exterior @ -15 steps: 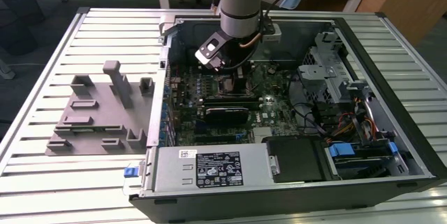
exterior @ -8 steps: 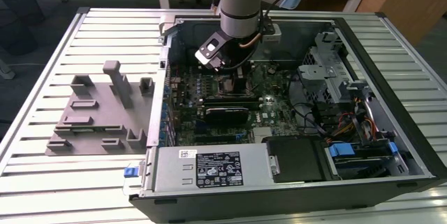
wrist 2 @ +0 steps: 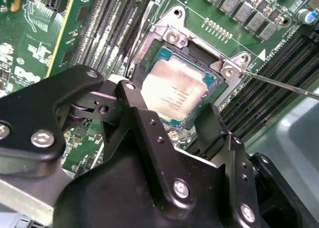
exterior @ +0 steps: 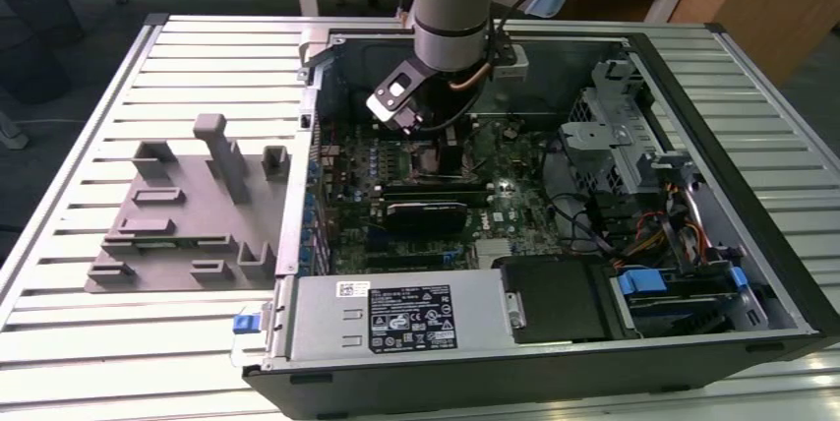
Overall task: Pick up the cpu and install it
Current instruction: 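Place the cpu into insertion slot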
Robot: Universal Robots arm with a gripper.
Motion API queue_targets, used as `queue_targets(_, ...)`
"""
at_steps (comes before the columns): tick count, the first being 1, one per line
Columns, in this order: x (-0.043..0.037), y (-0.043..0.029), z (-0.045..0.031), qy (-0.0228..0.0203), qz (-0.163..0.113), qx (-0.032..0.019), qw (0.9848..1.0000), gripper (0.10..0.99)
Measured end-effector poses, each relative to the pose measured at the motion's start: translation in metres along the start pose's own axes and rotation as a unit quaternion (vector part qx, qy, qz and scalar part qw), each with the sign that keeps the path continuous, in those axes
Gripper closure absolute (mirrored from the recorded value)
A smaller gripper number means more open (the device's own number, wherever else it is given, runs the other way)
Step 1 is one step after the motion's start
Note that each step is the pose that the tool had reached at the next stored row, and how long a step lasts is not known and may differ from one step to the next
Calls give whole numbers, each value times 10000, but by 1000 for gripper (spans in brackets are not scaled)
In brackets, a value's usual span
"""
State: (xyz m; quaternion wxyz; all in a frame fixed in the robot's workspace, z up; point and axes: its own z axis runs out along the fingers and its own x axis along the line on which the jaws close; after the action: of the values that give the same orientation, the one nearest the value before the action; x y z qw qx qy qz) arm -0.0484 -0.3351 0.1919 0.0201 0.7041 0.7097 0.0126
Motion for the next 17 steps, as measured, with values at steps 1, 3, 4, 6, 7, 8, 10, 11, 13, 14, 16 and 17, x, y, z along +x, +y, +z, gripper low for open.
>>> queue_targets(1,1,0,0,22,1,-1,10000,412)
queue_targets(3,1,0,0,71,3,-1,10000,412)
queue_targets(4,2,0,-1,75,3,-2,10000,412)
queue_targets(6,1,0,-6,78,4,0,10000,412)
queue_targets(7,1,0,-7,94,4,-1,10000,412)
queue_targets(8,1,0,-8,115,4,-2,9999,412)
queue_targets(10,1,-1,-14,134,6,-1,9999,412)
queue_targets(11,1,-1,-17,140,6,-1,9999,412)
queue_targets(13,1,0,-29,142,6,-2,9999,412)
queue_targets(14,1,1,-40,142,6,-2,9999,412)
queue_targets(16,1,2,-65,141,6,-2,9999,412)
queue_targets(17,-1,11,-258,141,6,-2,9999,412)
